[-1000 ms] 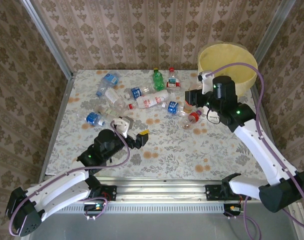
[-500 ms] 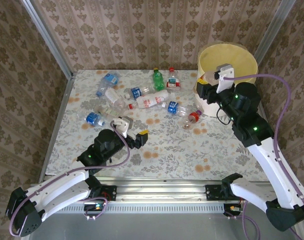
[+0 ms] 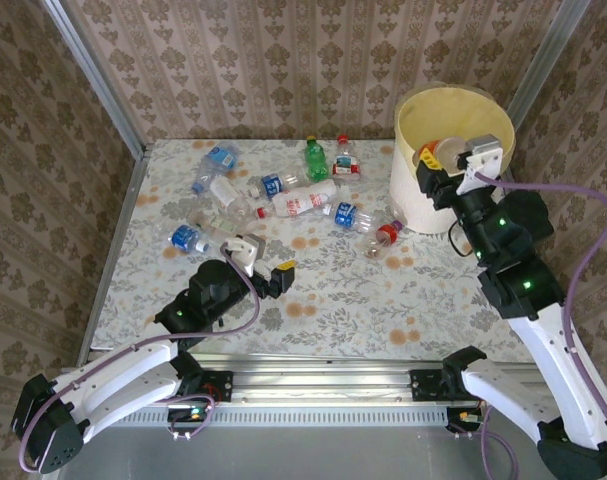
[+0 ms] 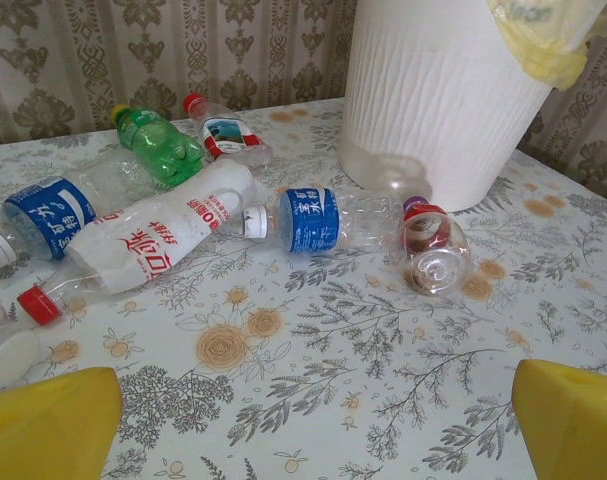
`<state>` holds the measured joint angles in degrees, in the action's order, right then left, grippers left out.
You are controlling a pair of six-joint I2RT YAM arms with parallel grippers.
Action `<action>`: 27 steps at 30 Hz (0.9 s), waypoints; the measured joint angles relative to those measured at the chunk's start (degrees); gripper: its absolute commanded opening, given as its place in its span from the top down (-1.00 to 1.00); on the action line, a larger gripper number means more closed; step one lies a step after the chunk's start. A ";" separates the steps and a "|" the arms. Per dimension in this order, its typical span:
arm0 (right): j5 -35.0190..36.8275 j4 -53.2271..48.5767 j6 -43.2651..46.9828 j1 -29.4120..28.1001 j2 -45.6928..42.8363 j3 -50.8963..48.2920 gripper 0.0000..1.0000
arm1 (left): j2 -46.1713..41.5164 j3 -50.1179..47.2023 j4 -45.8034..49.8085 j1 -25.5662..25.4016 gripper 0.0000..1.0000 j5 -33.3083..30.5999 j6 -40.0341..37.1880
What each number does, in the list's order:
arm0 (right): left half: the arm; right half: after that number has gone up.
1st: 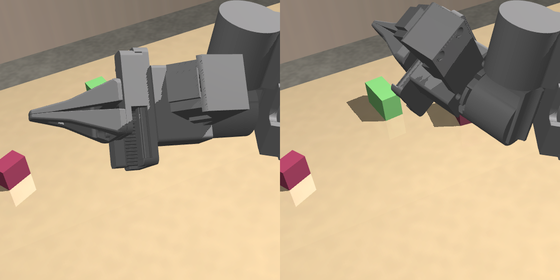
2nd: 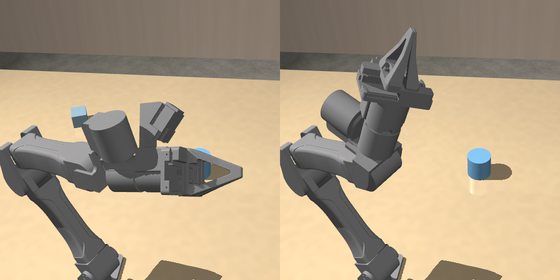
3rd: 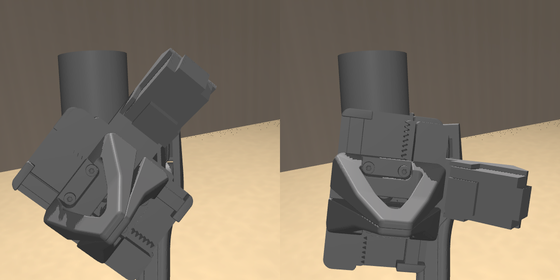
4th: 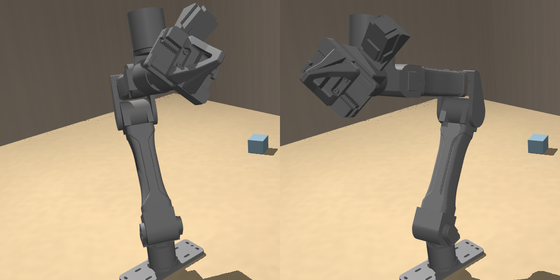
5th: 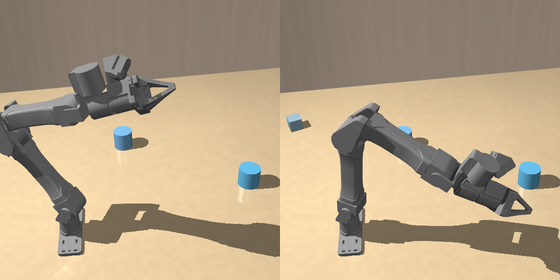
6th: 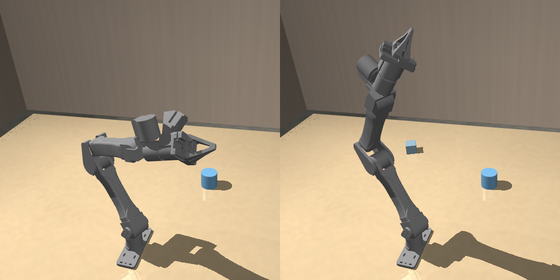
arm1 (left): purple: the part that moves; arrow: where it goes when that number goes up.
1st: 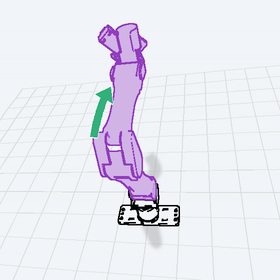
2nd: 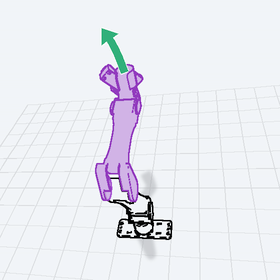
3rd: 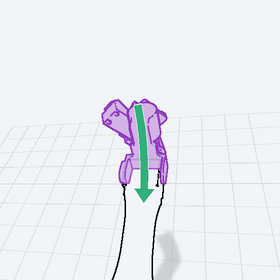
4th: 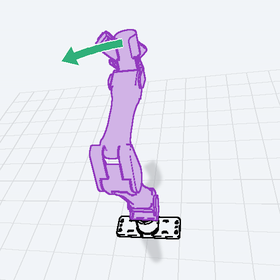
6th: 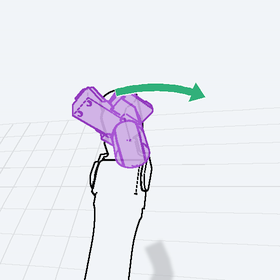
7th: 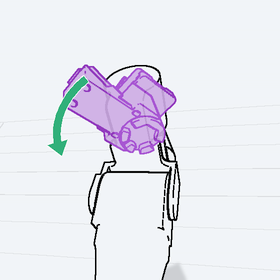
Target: Throw the plastic bottles in the bin
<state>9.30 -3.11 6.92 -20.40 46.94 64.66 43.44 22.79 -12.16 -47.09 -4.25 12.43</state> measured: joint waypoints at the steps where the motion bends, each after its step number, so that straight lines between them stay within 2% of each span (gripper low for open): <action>1: 0.31 0.94 0.50 -0.04 -0.72 -0.52 0.79 | -0.02 -0.02 -0.02 0.00 -1.00 -0.11 0.04; 27: -0.79 19.34 14.40 -0.72 -5.97 -3.56 0.91 | 4.11 -2.54 -7.26 0.68 -1.00 -0.02 3.52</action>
<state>8.51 16.23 21.32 -21.12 40.97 61.10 47.55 20.25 -19.42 -46.41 -4.27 15.94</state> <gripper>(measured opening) 0.586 0.997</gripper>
